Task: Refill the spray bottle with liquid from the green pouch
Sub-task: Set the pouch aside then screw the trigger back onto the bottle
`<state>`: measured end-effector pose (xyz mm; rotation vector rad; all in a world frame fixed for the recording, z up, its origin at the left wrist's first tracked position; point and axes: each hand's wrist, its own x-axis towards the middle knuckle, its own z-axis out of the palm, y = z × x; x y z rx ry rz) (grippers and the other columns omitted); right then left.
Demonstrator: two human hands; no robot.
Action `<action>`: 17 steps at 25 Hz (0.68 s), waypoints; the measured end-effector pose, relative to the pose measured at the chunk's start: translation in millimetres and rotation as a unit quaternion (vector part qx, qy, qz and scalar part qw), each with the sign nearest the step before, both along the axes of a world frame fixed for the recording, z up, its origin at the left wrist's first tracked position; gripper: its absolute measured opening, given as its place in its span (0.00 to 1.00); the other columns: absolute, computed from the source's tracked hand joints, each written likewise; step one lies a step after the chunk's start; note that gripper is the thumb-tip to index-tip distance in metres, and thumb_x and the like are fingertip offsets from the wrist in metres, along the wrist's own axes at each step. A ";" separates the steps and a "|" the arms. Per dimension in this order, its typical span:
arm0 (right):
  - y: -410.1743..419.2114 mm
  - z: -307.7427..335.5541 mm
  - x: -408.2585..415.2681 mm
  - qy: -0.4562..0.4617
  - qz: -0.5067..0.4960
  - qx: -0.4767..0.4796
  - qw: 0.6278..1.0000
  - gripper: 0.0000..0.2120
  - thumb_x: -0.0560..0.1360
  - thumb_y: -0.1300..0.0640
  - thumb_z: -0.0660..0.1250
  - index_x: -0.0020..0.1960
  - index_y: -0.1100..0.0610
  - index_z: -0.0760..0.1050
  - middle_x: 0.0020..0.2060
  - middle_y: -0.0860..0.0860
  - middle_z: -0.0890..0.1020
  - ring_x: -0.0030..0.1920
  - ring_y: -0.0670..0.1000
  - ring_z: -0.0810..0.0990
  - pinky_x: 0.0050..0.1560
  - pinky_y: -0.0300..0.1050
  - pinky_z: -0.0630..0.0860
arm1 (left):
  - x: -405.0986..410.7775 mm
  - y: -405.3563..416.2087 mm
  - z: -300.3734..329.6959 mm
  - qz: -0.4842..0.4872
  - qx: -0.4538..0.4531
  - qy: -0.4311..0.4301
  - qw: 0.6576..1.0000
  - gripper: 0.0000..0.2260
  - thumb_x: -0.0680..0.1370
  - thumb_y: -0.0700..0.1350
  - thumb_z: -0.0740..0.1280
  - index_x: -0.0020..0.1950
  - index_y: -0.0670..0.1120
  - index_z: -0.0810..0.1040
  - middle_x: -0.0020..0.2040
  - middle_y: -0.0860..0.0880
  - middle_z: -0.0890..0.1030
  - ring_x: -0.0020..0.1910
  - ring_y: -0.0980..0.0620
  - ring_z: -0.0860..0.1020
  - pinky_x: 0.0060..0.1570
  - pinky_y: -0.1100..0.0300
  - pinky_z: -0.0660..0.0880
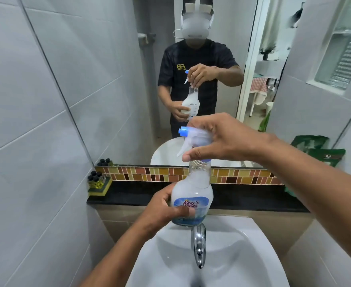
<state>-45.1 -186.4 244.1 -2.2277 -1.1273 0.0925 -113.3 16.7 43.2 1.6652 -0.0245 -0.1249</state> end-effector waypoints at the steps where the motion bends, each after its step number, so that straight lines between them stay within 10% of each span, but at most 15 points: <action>1: -1.6 2.7 -1.0 0.006 0.001 -0.014 1.000 0.24 0.68 0.45 0.82 0.57 0.55 0.81 0.51 0.52 0.84 0.50 0.52 0.84 0.50 0.57 0.81 | -3.6 -1.1 -0.7 -0.006 0.002 0.000 1.000 0.29 0.64 0.48 0.82 0.65 0.54 0.83 0.57 0.46 0.88 0.58 0.42 0.86 0.60 0.47 0.85; 6: -19.4 17.0 -13.2 0.005 0.031 -0.065 0.997 0.20 0.71 0.49 0.81 0.59 0.51 0.80 0.51 0.47 0.83 0.49 0.46 0.83 0.47 0.43 0.82 | -17.5 -14.8 0.5 -0.004 0.003 -0.001 1.000 0.31 0.65 0.48 0.82 0.67 0.52 0.81 0.59 0.46 0.88 0.61 0.41 0.86 0.63 0.43 0.83; 17: -36.6 5.7 -34.3 0.003 0.014 -0.085 0.996 0.22 0.70 0.44 0.80 0.59 0.51 0.78 0.52 0.50 0.84 0.51 0.51 0.84 0.51 0.54 0.84 | -32.6 -37.8 -14.0 0.012 -0.014 -0.014 1.000 0.34 0.63 0.52 0.82 0.68 0.53 0.80 0.60 0.48 0.87 0.61 0.42 0.85 0.62 0.44 0.84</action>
